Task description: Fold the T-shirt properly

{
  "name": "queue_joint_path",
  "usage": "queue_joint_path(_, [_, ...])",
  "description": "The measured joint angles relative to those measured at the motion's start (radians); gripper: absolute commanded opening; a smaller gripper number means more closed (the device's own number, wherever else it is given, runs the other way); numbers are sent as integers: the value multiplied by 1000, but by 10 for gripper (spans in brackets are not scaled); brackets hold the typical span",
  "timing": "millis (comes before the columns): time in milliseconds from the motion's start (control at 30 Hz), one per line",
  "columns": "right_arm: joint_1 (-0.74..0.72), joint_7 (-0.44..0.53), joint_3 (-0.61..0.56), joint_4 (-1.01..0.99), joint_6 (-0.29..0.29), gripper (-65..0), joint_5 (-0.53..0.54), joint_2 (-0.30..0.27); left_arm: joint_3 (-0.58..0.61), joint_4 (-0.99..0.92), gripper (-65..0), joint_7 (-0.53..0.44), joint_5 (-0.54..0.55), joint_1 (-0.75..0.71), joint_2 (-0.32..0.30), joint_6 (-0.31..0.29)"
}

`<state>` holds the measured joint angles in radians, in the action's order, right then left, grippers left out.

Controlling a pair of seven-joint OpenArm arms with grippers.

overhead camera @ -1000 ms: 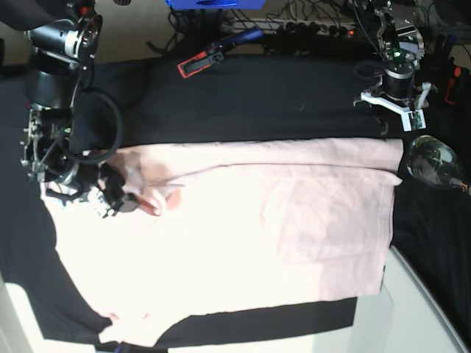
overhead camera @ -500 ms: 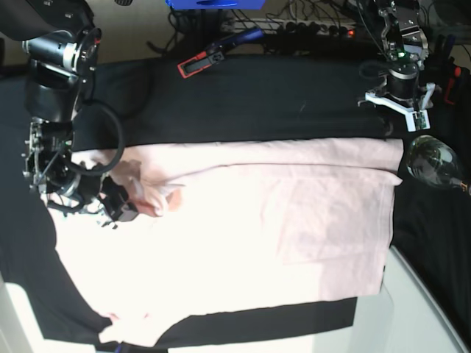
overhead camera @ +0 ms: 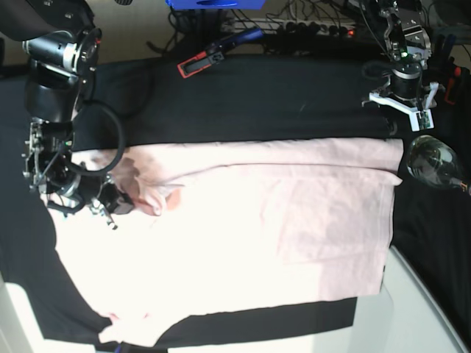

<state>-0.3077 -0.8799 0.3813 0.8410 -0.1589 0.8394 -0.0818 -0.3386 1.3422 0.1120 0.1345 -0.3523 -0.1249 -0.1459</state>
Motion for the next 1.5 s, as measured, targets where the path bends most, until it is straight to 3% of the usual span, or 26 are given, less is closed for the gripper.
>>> queue_joint_path(167, [-20, -4, -8, -1, 3, -650, -3, 2, 0, 0, -349, 0, 0, 0, 0, 0])
queue_joint_path(333, [-48, -5, -147, -1, 3, -650, 0, -3, 1, 0, -349, 0, 0, 0, 0, 0])
queue_joint_path(500, [-51, -9, -164, 1, 3, -644, 1, -1, 1, 0, -349, 0, 0, 0, 0, 0])
queue_joint_path(600, [-16, -57, -89, 62, 3, -551, -1, 0, 1, 0, -349, 0, 1, 0, 0, 0])
queue_joint_path(733, [29, -117, 120, 145, 3, -370, 24, 29, 1, 0, -349, 0, 0, 0, 0, 0])
queue_joint_path(800, [46, -150, 214, 144, 2, -315, 39, 41, 1, 0, -349, 0, 0, 0, 0, -1])
queue_joint_path(967, [63, -151, 240, 32, 3, -310, 16, 33, 2, 0, -349, 0, 0, 0, 0, 0])
queue_joint_path(1200, [28, -50, 161, -30, 3, -310, 19, 18, 5, 0, -349, 0, 0, 0, 0, 0])
queue_joint_path(1500, [-58, -21, 155, -156, 2, -310, 23, -13, 5, 0, -349, 0, 0, 0, -1, 0])
